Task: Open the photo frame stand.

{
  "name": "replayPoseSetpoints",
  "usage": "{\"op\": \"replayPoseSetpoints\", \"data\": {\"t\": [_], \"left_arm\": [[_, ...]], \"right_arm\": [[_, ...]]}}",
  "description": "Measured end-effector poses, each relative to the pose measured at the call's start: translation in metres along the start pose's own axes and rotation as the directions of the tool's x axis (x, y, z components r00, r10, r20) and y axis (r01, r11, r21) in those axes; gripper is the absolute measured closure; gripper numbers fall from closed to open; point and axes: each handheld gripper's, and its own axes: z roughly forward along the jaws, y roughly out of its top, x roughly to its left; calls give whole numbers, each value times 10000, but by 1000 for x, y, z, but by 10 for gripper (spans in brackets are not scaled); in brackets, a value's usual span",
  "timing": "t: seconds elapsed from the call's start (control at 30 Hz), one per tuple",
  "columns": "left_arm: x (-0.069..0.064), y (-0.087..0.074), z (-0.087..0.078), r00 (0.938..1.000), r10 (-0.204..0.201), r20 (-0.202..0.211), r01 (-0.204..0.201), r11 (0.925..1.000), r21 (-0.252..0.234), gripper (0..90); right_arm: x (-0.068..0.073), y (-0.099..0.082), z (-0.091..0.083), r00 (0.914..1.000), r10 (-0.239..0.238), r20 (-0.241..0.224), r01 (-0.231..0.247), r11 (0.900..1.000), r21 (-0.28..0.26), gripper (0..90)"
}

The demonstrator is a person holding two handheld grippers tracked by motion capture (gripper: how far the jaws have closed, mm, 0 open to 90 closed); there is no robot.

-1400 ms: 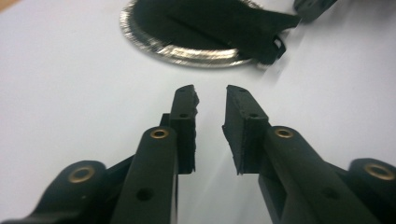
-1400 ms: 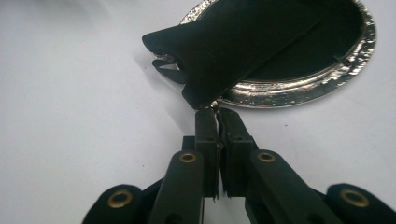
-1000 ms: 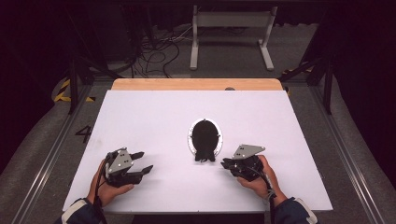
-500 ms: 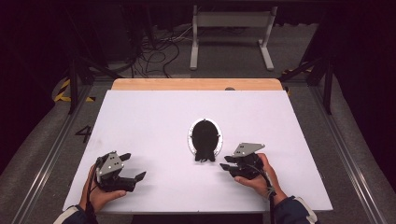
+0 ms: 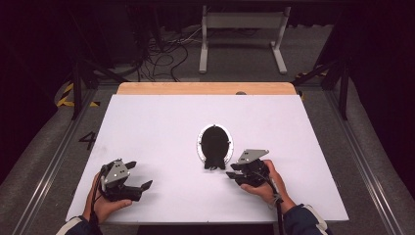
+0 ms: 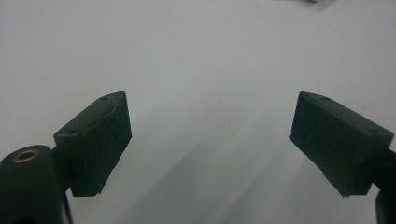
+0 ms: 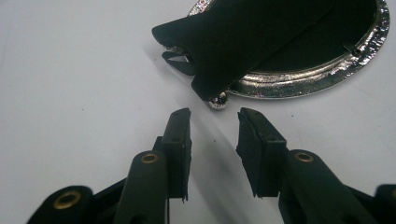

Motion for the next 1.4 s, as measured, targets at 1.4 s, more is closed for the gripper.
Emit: {"op": "replayPoseSetpoints", "data": {"t": [1.4], "left_arm": [[-2,-12,-8,9996,-231,-131,236,9989,395,128]], "right_arm": [[-23,12,22,9528,2320,-1956,-2524,9637,-865,594]]}}
